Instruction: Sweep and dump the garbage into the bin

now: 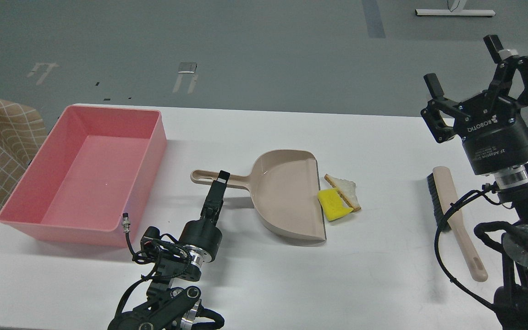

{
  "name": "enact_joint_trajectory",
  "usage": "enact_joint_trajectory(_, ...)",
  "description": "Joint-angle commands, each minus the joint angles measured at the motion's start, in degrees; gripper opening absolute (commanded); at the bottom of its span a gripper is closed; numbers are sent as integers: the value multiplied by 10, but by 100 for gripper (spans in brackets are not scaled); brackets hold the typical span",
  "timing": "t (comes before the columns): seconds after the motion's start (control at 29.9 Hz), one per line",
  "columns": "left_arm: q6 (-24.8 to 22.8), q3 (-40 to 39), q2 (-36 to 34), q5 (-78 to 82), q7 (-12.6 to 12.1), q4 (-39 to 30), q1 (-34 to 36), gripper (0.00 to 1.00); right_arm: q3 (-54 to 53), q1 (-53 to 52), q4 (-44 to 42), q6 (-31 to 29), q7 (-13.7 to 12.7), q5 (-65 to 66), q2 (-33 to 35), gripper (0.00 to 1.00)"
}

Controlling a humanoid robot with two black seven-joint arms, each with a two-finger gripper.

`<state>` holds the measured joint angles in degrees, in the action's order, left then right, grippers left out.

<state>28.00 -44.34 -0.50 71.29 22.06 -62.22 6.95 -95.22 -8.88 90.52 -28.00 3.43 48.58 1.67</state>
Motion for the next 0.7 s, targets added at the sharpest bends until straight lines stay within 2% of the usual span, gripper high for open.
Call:
enact_joint_trajectory(0.0,0,0,3,-1,0,10,12,98,0,0,-3,0,0,-1,0,100)
enact_joint_trajectory(0.47,0,0,5,3,3,44,36,98,-3,0,-4,0,0,0,0,100)
enact_joint_trajectory(0.6,0,0,5,3,24,72,44,94,-3,0,-4,0,0,0,0,100)
enact_joint_trajectory(0.67,0,1,5,3,24,73,44,91,-3,0,-4,0,0,0,0,100)
